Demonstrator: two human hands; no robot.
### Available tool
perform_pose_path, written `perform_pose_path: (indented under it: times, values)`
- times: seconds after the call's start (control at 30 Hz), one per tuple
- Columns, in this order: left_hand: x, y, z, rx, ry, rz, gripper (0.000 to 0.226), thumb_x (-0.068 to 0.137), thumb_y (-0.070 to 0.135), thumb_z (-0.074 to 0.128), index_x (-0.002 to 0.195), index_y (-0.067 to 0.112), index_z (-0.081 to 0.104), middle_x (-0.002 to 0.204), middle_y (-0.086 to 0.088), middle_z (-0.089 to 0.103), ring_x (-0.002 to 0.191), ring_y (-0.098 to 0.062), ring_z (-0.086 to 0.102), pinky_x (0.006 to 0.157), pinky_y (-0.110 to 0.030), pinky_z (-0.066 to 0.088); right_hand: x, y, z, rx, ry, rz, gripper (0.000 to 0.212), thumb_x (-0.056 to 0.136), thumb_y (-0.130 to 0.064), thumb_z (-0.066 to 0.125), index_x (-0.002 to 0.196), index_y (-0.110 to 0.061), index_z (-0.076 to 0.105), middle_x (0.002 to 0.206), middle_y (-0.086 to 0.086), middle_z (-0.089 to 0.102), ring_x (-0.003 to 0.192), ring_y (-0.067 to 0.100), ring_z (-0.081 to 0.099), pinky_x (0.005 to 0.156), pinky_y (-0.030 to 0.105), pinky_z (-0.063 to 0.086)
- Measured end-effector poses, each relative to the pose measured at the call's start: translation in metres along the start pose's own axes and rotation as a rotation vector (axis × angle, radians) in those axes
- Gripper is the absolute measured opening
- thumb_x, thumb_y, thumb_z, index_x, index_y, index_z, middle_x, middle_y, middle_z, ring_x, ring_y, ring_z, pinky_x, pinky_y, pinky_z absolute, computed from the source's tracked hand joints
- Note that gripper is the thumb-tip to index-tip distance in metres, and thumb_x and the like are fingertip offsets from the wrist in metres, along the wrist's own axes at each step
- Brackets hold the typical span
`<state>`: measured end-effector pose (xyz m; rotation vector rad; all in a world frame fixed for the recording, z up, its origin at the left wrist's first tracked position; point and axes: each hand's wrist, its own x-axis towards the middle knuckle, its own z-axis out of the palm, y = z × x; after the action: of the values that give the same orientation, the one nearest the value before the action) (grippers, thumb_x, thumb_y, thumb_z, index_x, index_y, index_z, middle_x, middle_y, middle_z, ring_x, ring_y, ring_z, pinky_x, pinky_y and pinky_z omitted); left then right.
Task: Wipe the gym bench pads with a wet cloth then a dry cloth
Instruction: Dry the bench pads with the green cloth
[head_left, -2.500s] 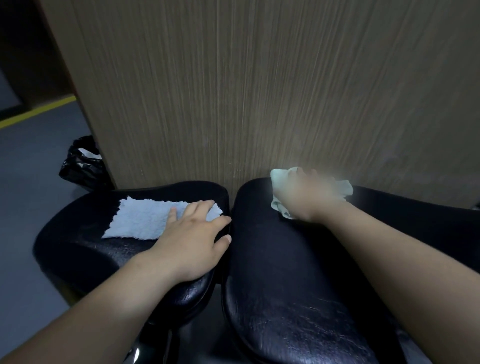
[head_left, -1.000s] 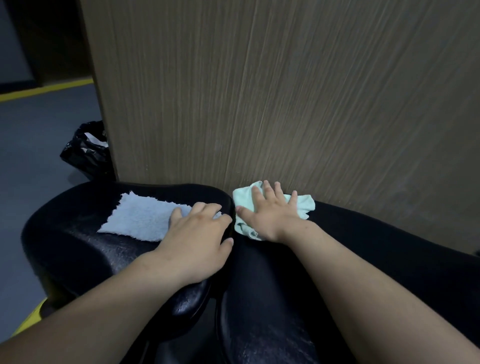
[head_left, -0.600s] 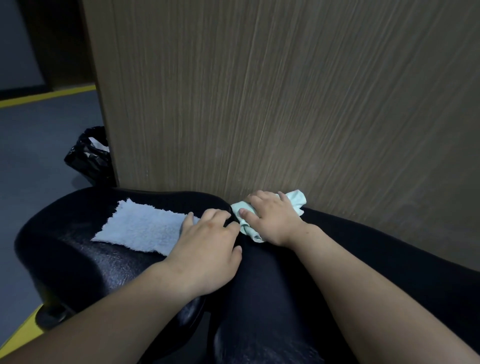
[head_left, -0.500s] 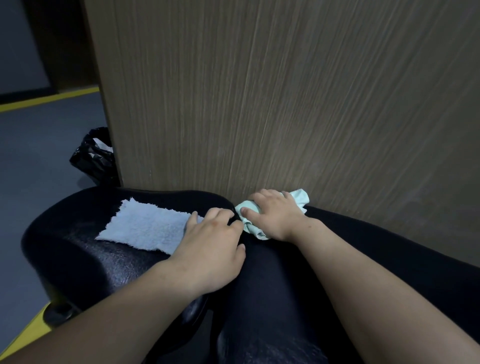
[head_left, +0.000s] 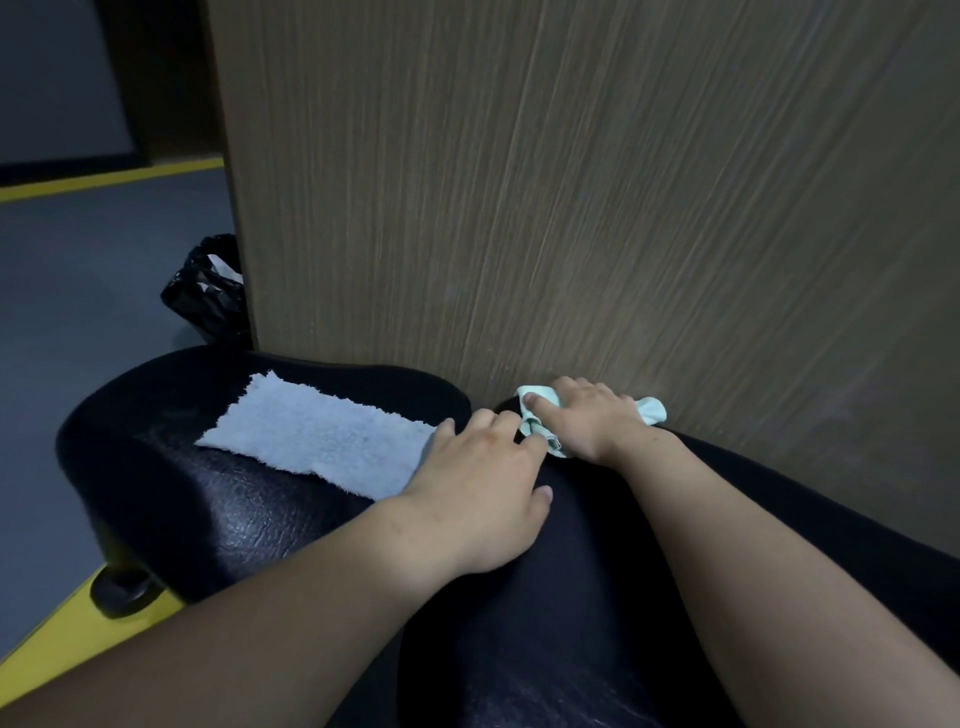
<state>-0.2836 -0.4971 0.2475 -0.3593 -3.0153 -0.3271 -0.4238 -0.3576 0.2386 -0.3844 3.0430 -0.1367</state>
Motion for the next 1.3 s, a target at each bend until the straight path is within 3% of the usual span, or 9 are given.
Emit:
perform_pose_path:
  times: [0.43, 0.7, 1.07, 1.3]
  values:
    - [0.013, 0.053, 0.008, 0.030, -0.071, 0.061, 0.048, 0.099, 0.049, 0.039, 0.139, 0.023, 0.044, 0.145, -0.004, 0.038, 0.135, -0.025, 0.030, 0.114, -0.056, 0.024, -0.033, 0.074, -0.006, 0.000, 0.033, 0.082, 0.055, 0.094, -0.061, 0.028, 0.124, -0.020, 0.050, 0.128, 0.003, 0.053, 0.122, 0.024, 0.045, 0.101, 0.045, 0.029]
    - [0.023, 0.090, 0.019, 0.015, -0.132, 0.080, 0.055, 0.097, 0.058, 0.037, 0.142, 0.026, 0.041, 0.148, -0.004, 0.034, 0.138, -0.024, 0.026, 0.116, -0.056, 0.020, -0.048, 0.114, -0.008, -0.013, 0.029, 0.074, 0.059, 0.094, -0.062, 0.026, 0.132, -0.021, 0.046, 0.133, 0.003, 0.051, 0.125, 0.023, 0.043, 0.103, 0.045, 0.028]
    - [0.027, 0.164, 0.039, -0.047, -0.242, 0.220, 0.078, 0.086, 0.078, 0.034, 0.152, 0.036, 0.026, 0.164, -0.004, 0.007, 0.151, -0.019, -0.005, 0.118, -0.063, -0.002, -0.088, 0.195, -0.015, 0.005, 0.031, 0.091, 0.061, 0.094, -0.063, 0.025, 0.136, -0.022, 0.043, 0.133, 0.000, 0.049, 0.125, 0.021, 0.042, 0.098, 0.045, 0.029]
    - [0.033, 0.198, 0.050, -0.010, -0.280, 0.249, 0.086, 0.082, 0.084, 0.034, 0.154, 0.039, 0.016, 0.165, -0.002, 0.000, 0.151, -0.020, -0.010, 0.117, -0.065, -0.004, -0.123, 0.251, -0.015, -0.015, 0.026, 0.119, 0.059, 0.095, -0.063, 0.024, 0.136, -0.024, 0.041, 0.131, -0.003, 0.049, 0.123, 0.020, 0.043, 0.100, 0.045, 0.030]
